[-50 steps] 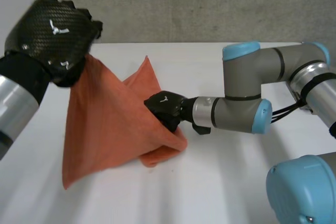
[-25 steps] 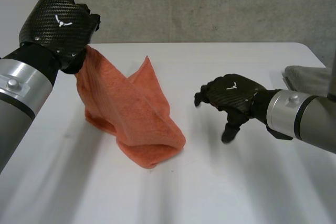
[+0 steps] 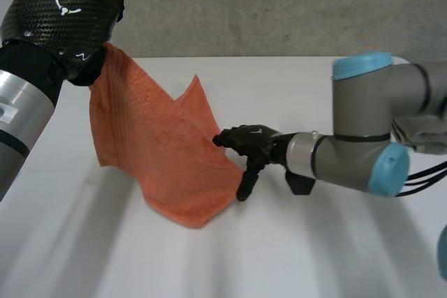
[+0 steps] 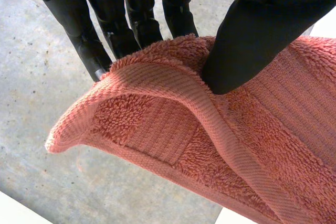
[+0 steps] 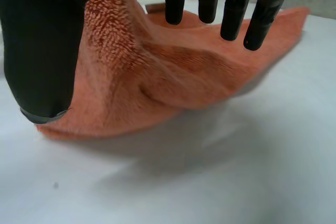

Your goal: Fold the laundry.

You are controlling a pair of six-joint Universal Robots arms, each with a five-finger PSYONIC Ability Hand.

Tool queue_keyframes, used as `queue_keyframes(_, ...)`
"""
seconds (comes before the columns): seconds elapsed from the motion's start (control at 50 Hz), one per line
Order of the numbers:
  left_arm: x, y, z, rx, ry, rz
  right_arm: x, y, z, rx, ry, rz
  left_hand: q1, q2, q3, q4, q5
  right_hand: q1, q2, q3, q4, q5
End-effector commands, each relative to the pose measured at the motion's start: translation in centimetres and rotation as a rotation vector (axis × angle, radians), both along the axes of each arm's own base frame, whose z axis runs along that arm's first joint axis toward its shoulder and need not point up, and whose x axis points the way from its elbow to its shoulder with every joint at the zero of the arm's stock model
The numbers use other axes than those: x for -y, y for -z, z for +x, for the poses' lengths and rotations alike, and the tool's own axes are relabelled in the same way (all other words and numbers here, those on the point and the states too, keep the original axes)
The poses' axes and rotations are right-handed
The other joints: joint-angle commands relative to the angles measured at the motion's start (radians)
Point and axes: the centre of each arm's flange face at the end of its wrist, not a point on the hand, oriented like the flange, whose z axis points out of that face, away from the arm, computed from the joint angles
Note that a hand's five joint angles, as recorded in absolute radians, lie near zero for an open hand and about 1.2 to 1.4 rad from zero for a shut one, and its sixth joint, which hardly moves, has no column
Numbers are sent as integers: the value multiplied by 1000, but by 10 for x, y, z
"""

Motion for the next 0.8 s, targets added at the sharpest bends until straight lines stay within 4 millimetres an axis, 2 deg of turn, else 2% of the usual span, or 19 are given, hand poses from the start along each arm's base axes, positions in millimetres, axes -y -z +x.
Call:
queue_keyframes(0.02, 4, -2, -3, -9, 5, -3, 11, 17, 14, 76, 48, 44, 259, 202, 209, 198, 265, 732, 706, 718, 707, 694)
queue_keyframes(0.04, 6, -3, -4, -21, 8, 0, 16, 17, 16, 88, 68, 45, 259, 202, 209, 198, 265, 1161, 1136, 1147, 1136, 1123)
queue_keyframes(0.08, 8, -5, -4, -36, 12, 5, 22, 13, 17, 98, 100, 30, 259, 202, 209, 198, 265, 1167, 1142, 1154, 1142, 1130)
queue_keyframes(0.16, 14, -7, -7, -72, 22, 19, 42, -14, 8, 93, 239, -91, 259, 202, 209, 198, 265, 1167, 1142, 1154, 1142, 1130)
queue_keyframes(0.18, 17, -7, -8, -82, 25, 24, 48, -37, 0, 110, 294, -162, 259, 202, 209, 198, 265, 1167, 1142, 1154, 1142, 1130)
queue_keyframes(0.24, 18, -9, -9, -95, 30, 25, 62, -73, -25, 132, 366, -268, 259, 202, 209, 198, 265, 1167, 1142, 1154, 1142, 1130)
queue_keyframes(0.26, 20, -9, -10, -102, 32, 28, 66, -89, -43, 119, 391, -320, 259, 202, 209, 198, 265, 1167, 1142, 1154, 1142, 1130)
queue_keyframes(0.34, 24, -7, -12, -124, 38, 37, 52, -130, -75, 49, 383, -484, 259, 202, 209, 198, 265, 1167, 1142, 1154, 1142, 1130)
queue_keyframes(0.38, 25, -6, -12, -137, 40, 37, 41, -137, -83, -3, 368, -535, 259, 202, 209, 198, 265, 1167, 1142, 1154, 1142, 1130)
queue_keyframes(0.48, 28, 0, -13, -150, 38, 56, -2, -140, -96, -175, 282, -589, 259, 202, 209, 198, 265, 1167, 1142, 1154, 1142, 1130)
queue_keyframes(0.5, 29, 2, -13, -148, 36, 62, -21, -141, -101, -224, 250, -584, 259, 202, 209, 198, 265, 1167, 1142, 1154, 1142, 1130)
queue_keyframes(0.56, 29, 5, -12, -145, 36, 71, -48, -137, -107, -280, 190, -533, 259, 202, 209, 198, 265, 1167, 1142, 1154, 1142, 1130)
queue_keyframes(0.58, 30, 7, -11, -143, 31, 76, -68, -131, -103, -290, 131, -481, 259, 202, 209, 198, 265, 1167, 1142, 1154, 1142, 1130)
queue_keyframes(0.62, 31, 8, -10, -141, 29, 80, -89, -123, -92, -279, 56, -440, 259, 202, 209, 198, 265, 1167, 1142, 1154, 1142, 1130)
queue_keyframes(0.64, 31, 9, -10, -140, 27, 81, -111, -118, -79, -250, -21, -418, 259, 202, 209, 198, 265, 1167, 1142, 1154, 1142, 1130)
queue_keyframes(0.7, 32, 9, -9, -138, 27, 82, -133, -109, -60, -202, -97, -385, 259, 202, 209, 198, 265, 1167, 1142, 1154, 1142, 1130)
queue_keyframes(0.72, 32, 10, -9, -137, 25, 83, -140, -96, -45, -180, -130, -345, 259, 202, 209, 198, 265, 1160, 1134, 1146, 1134, 1122)
queue_keyframes(0.78, 33, 11, -10, -133, 24, 86, -145, -74, -28, -164, -165, -270, 259, 202, 209, 198, 265, 780, 754, 766, 754, 742)
queue_keyframes(0.8, 34, 13, -10, -133, 24, 91, -148, -63, -21, -162, -173, -219, 259, 202, 209, 198, 265, 397, 372, 384, 372, 360)
